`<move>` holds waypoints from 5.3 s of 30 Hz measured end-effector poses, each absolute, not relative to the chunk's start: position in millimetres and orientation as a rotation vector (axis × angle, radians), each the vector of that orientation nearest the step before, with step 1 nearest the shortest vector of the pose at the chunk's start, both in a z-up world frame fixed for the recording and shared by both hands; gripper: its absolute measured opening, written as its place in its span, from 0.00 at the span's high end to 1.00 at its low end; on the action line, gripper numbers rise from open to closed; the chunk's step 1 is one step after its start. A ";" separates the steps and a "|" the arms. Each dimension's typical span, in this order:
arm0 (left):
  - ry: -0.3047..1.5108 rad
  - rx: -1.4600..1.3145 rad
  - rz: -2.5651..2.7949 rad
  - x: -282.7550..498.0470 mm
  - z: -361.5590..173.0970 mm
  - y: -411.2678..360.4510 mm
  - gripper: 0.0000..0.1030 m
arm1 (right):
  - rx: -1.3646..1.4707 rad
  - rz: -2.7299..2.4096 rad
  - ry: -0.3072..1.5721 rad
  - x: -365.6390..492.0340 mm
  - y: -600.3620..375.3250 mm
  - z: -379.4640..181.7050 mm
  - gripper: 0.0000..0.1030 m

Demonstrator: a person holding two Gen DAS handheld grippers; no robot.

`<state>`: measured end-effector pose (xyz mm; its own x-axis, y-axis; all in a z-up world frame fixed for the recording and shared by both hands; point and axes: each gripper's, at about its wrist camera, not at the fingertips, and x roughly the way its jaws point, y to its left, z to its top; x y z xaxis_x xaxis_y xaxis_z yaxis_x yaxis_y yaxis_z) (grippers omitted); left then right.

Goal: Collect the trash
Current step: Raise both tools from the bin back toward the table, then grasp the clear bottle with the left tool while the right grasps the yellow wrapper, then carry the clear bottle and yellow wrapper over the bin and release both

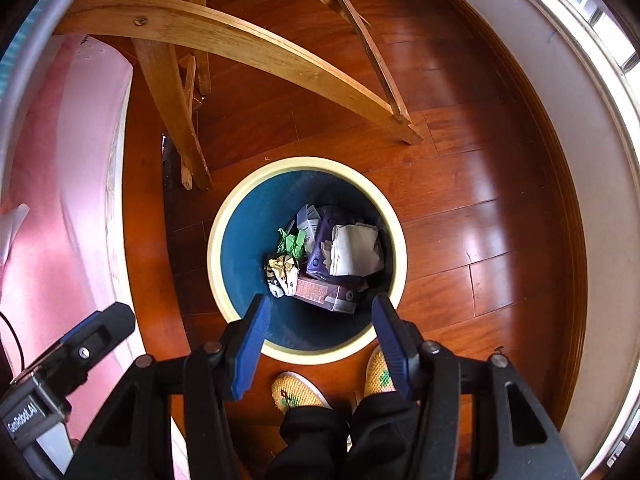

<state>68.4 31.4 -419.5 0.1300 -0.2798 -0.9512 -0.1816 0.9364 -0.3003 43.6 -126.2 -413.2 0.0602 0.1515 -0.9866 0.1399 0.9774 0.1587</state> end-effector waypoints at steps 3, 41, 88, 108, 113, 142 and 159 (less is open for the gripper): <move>1.433 -0.378 -0.043 63.8 -400.6 39.9 0.12 | 0.217 0.016 1.509 43.5 -122.3 -396.2 0.48; 0.873 -0.193 -0.098 17.7 1.6 116.7 0.12 | 0.056 0.186 1.068 28.9 -31.3 -9.7 0.48; 1.305 -0.404 0.405 502.3 -131.0 84.6 0.32 | -0.024 0.635 1.110 509.4 -48.4 -71.9 0.48; 1.152 -0.595 0.428 476.2 -138.8 146.5 0.38 | -0.114 0.719 1.192 590.0 59.7 -118.1 0.48; 1.125 -0.635 0.437 463.5 -137.7 164.7 0.38 | -0.167 0.694 1.190 602.1 87.2 -134.8 0.48; 1.089 -0.540 0.005 310.7 -73.1 116.7 0.38 | 0.085 0.470 1.221 351.9 -53.1 -74.7 0.75; 0.974 -0.346 -0.296 136.6 6.8 131.0 0.38 | 0.242 0.212 1.075 110.5 -54.8 -13.2 0.75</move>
